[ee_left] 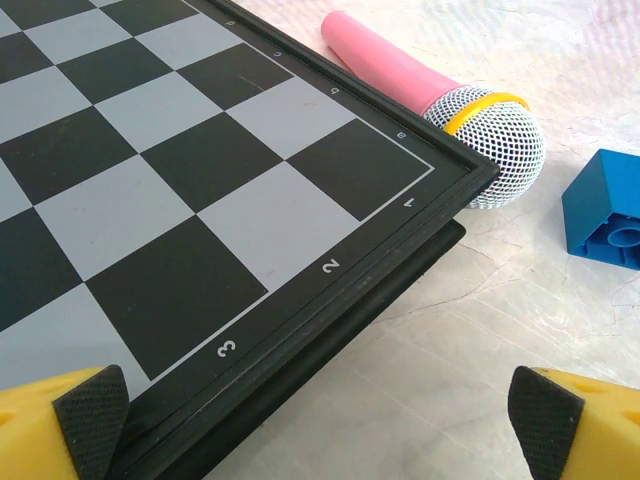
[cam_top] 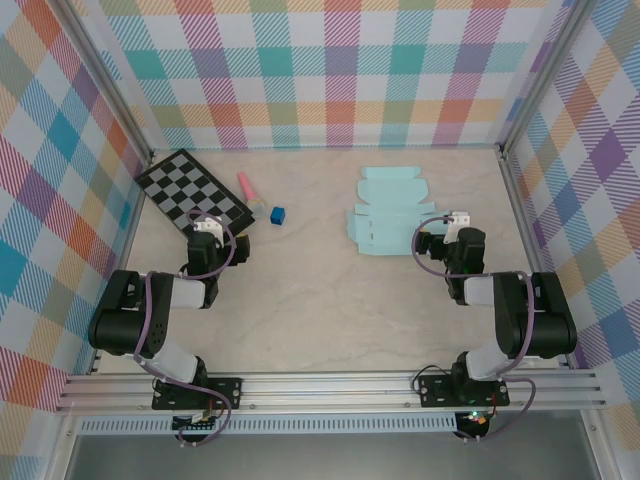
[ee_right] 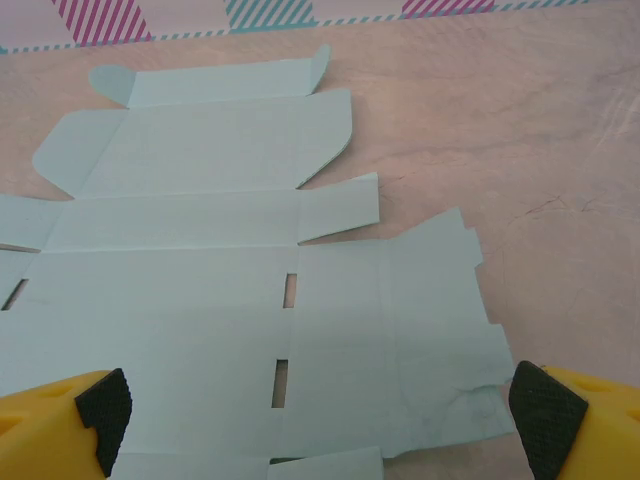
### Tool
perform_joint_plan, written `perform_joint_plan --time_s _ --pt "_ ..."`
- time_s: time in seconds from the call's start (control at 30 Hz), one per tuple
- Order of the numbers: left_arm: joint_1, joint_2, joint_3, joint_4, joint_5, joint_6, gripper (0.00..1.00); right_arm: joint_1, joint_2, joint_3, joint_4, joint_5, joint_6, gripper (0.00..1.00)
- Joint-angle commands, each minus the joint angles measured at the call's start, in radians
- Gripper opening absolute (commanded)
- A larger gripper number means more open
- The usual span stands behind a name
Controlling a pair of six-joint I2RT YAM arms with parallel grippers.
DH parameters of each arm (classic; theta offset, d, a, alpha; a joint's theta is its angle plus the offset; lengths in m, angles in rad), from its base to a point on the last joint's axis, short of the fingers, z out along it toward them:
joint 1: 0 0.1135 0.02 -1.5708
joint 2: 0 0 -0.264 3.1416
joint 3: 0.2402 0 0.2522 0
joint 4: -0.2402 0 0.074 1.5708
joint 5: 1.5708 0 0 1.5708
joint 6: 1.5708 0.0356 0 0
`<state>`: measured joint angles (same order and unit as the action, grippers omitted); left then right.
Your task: Fold the paper box
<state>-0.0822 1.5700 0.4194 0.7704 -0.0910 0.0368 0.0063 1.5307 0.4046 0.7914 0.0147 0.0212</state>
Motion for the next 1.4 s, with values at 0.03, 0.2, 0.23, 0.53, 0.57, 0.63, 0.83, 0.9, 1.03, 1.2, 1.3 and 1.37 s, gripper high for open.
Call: perform_joint_plan --time_s 0.03,0.2,0.23,0.53,0.57,0.63,0.83,0.9,1.03,1.2,1.3,1.37 --pt "0.018 -0.004 -0.001 0.042 -0.003 -0.012 1.00 -0.001 -0.004 0.013 0.009 -0.024 -0.009 1.00" --pt "0.018 -0.004 -0.001 0.042 -0.003 -0.012 1.00 0.000 -0.004 0.014 0.009 -0.024 -0.009 1.00" --pt "0.018 -0.003 -0.001 0.041 -0.004 -0.013 1.00 -0.001 -0.004 0.013 0.009 -0.024 -0.009 1.00" --pt "0.019 -0.004 0.001 0.039 -0.002 -0.014 1.00 0.000 -0.004 0.013 0.009 -0.024 -0.009 1.00" --pt "0.019 -0.004 0.001 0.038 -0.001 -0.014 1.00 0.000 -0.004 0.013 0.009 -0.024 -0.009 1.00" --pt "0.019 -0.004 0.001 0.039 0.000 -0.014 1.00 -0.002 -0.004 0.014 0.008 -0.026 -0.007 1.00" --pt "0.018 -0.024 0.015 0.007 -0.022 -0.024 1.00 -0.002 -0.006 0.012 0.011 -0.027 -0.007 1.00" --pt "0.017 -0.094 0.073 -0.155 -0.045 -0.029 1.00 -0.002 -0.050 0.003 -0.009 0.000 0.006 1.00" --pt "0.013 -0.311 0.159 -0.378 -0.055 -0.097 1.00 -0.001 -0.268 0.096 -0.414 0.156 0.115 1.00" --pt "0.013 -0.462 0.249 -0.554 0.004 -0.189 1.00 -0.005 -0.427 0.260 -1.001 0.348 0.461 1.00" --pt "0.013 -0.482 0.278 -0.601 -0.096 -0.265 1.00 -0.015 -0.486 0.280 -1.178 0.349 0.627 1.00" --pt "0.014 -0.489 0.277 -0.594 -0.187 -0.314 1.00 -0.032 -0.509 0.258 -1.210 0.265 0.716 1.00"
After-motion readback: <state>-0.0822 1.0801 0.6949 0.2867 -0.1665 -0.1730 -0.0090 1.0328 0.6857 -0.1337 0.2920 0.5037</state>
